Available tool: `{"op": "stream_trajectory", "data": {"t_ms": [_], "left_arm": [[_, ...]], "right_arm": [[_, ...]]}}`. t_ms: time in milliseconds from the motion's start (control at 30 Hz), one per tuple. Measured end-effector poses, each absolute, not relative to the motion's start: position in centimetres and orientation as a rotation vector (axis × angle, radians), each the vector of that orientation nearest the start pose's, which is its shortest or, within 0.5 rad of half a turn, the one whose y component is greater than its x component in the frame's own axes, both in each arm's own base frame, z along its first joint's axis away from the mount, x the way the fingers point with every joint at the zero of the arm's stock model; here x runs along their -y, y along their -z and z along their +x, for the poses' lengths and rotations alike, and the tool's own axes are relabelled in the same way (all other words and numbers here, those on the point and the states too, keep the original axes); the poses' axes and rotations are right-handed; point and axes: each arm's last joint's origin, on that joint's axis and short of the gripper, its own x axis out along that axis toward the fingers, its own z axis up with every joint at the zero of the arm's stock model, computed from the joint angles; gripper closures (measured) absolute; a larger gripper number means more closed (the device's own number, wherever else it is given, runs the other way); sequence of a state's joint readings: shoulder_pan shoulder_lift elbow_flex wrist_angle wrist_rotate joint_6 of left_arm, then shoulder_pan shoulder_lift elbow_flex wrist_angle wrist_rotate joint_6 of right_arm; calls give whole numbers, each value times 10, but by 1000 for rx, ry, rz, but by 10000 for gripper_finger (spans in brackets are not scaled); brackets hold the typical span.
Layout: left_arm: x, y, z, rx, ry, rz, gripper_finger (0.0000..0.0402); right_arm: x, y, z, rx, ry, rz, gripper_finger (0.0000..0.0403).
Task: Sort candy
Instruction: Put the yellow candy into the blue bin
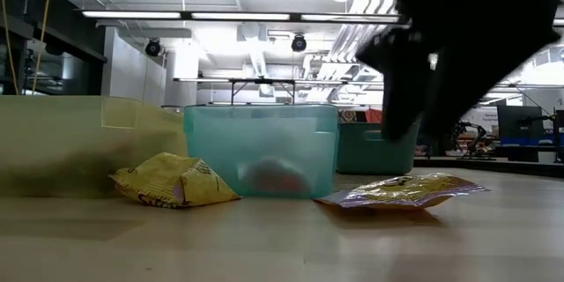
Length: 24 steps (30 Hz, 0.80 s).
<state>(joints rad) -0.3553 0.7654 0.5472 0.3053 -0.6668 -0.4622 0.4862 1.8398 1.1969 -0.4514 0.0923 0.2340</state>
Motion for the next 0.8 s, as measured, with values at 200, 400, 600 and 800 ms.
{"op": "stream_trajectory", "data": {"t_ms": [200,400,600,800], "left_arm": [[43,-300,167,148,-288,-509,271],[43,-300,167,147,-288,-509,271],[43,-300,167,148,-288,-513,271],[43,-300,167,154,-285,-556,271]], "right_arm": [[-167,-145,331,-1167,-196,-111,222],[-168,-134,334,-1197,-181,-82,232],[-169,-141,329,-1219,-195,-34,370],[-165,-188,298,-1262,-180,-34,389]]}}
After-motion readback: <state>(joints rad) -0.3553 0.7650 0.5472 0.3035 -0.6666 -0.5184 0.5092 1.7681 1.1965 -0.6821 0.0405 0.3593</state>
